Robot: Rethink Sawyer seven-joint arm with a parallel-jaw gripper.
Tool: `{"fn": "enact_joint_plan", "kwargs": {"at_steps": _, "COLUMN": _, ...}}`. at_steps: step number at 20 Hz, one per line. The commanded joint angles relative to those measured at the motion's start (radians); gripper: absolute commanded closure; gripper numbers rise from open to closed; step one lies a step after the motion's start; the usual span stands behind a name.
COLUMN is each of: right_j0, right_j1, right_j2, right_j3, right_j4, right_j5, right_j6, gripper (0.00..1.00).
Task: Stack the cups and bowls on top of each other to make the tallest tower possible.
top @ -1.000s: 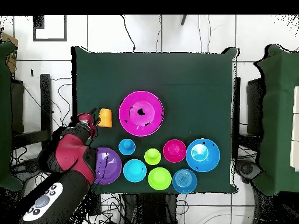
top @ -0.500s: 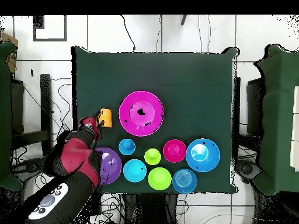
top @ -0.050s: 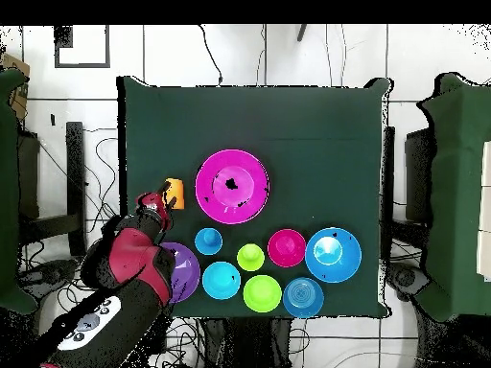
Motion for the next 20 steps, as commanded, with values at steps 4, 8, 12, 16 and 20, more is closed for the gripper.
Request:
{"fn": "enact_joint_plan", "kwargs": {"at_steps": 4, "right_j0": -0.018, "right_j1": 0.061, "right_j2": 0.146, "right_j3": 0.005, "right_j4": -0.031, "right_j5": 0.005, "right_j6": -0.006, "gripper": 0.00}}
{"fn": "enact_joint_plan", "kwargs": {"at_steps": 8, "right_j0": -0.017, "right_j1": 0.045, "right_j2": 0.159, "right_j3": 0.016, "right_j4": -0.034, "right_j5": 0.012, "right_j6": 0.001, "gripper": 0.00}}
{"fn": "enact_joint_plan", "kwargs": {"at_steps": 12, "right_j0": -0.007, "right_j1": -0.012, "right_j2": 0.162, "right_j3": 0.045, "right_j4": -0.040, "right_j5": 0.061, "right_j6": -0.003, "gripper": 0.00}}
{"fn": "enact_joint_plan", "kwargs": {"at_steps": 16, "right_j0": -0.004, "right_j1": -0.041, "right_j2": 0.168, "right_j3": 0.070, "right_j4": -0.051, "right_j5": 0.068, "right_j6": -0.004, "gripper": 0.00}}
{"fn": "enact_joint_plan", "kwargs": {"at_steps": 20, "right_j0": -0.006, "right_j1": -0.042, "right_j2": 0.177, "right_j3": 0.090, "right_j4": -0.062, "right_j5": 0.043, "right_j6": 0.000, "gripper": 0.00}}
